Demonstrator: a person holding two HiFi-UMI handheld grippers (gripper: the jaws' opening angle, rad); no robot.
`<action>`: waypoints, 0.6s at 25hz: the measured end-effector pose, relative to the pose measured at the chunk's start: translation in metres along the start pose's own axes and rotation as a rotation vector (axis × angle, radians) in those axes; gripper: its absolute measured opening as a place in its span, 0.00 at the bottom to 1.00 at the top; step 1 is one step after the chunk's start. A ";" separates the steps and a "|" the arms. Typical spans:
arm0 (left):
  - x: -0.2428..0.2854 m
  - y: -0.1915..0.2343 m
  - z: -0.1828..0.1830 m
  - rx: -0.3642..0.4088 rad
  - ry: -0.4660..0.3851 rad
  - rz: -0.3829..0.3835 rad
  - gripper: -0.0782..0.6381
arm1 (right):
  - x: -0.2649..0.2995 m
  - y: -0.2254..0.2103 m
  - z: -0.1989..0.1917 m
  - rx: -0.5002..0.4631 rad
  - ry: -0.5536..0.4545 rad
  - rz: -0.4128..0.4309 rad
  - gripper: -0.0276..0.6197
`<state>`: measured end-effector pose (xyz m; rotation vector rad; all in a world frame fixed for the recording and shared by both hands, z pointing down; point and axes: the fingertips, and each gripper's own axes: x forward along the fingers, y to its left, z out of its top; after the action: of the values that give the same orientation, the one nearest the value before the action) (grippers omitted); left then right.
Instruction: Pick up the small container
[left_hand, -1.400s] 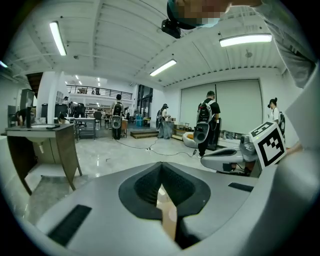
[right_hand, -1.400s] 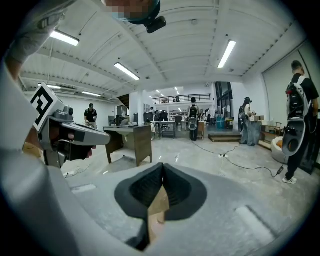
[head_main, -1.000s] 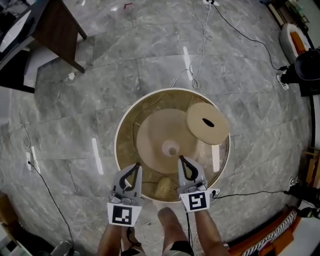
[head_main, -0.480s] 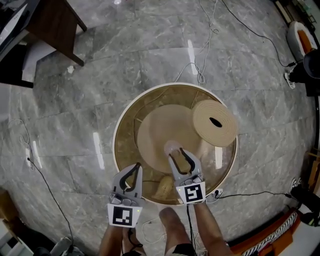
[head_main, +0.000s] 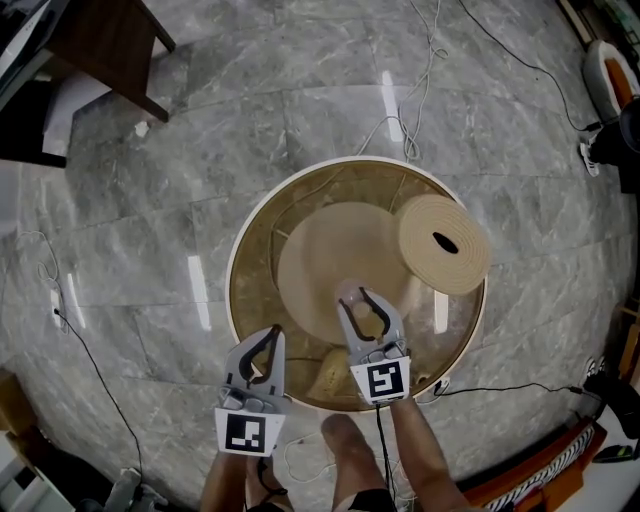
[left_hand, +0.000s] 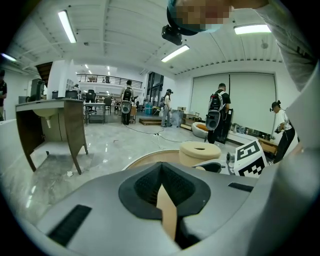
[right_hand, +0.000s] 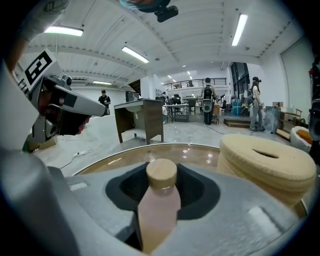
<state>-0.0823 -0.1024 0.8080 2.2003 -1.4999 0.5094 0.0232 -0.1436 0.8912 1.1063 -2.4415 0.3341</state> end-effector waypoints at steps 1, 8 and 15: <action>0.000 0.001 0.000 -0.001 -0.003 0.002 0.13 | 0.000 -0.001 0.000 -0.005 0.000 -0.005 0.27; -0.001 0.009 -0.012 -0.004 0.006 0.012 0.13 | 0.004 0.002 -0.003 -0.044 0.005 -0.015 0.24; -0.005 0.002 -0.013 -0.013 0.001 0.019 0.13 | 0.003 0.001 -0.005 -0.039 -0.003 -0.017 0.23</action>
<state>-0.0867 -0.0921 0.8168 2.1778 -1.5204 0.5061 0.0223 -0.1423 0.8971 1.1114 -2.4298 0.2787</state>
